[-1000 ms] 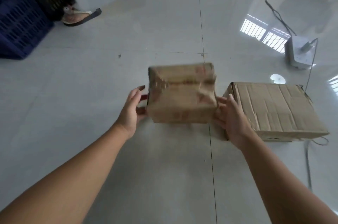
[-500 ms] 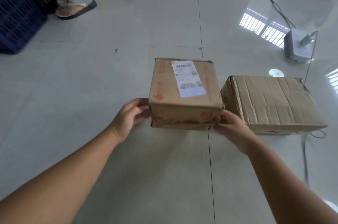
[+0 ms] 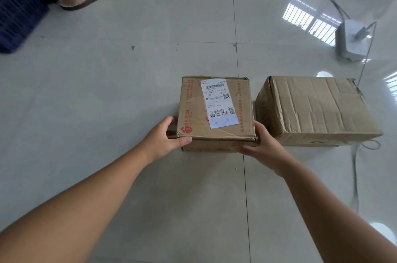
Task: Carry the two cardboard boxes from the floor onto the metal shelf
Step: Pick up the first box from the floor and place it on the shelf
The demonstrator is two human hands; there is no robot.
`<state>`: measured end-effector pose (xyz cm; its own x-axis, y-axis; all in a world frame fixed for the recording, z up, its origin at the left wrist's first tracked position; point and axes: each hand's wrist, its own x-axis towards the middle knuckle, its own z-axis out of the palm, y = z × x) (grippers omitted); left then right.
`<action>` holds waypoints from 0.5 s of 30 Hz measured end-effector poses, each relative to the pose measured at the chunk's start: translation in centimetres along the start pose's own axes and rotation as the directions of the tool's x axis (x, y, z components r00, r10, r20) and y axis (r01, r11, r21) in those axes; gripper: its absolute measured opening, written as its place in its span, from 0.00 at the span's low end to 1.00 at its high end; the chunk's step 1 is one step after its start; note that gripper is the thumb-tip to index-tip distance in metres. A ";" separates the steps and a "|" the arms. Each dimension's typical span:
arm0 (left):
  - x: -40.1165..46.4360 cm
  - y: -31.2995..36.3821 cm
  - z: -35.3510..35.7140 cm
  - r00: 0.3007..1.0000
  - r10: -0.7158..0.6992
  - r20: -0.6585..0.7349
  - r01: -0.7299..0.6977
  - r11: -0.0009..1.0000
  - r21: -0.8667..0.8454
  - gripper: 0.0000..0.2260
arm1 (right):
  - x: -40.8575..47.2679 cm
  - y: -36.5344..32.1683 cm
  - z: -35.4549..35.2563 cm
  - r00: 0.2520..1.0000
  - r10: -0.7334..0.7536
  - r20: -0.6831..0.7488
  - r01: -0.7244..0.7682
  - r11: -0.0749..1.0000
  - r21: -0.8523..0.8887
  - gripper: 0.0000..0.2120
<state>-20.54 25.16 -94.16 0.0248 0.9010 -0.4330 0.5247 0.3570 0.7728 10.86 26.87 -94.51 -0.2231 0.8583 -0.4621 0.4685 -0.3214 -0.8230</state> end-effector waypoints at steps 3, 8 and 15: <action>-0.1 0.0 0.3 1.000 0.022 -0.001 -0.022 0.999 -0.030 0.44 | 0.2 0.0 0.1 0.999 0.013 -0.048 -0.014 1.000 -0.007 0.49; 0.1 -0.1 0.8 0.998 0.064 0.003 -0.064 0.997 -0.050 0.44 | 0.8 0.3 0.2 0.999 -0.028 -0.033 0.028 0.999 0.021 0.53; 0.2 -0.4 0.7 0.998 0.069 0.009 -0.068 0.997 -0.043 0.46 | 1.1 0.2 0.0 0.998 -0.062 0.025 0.061 0.997 0.039 0.53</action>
<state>-20.11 25.05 -94.90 0.0688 0.9211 -0.3833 0.4844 0.3051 0.8200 10.71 27.76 -95.23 -0.2732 0.8663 -0.4182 0.4207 -0.2834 -0.8618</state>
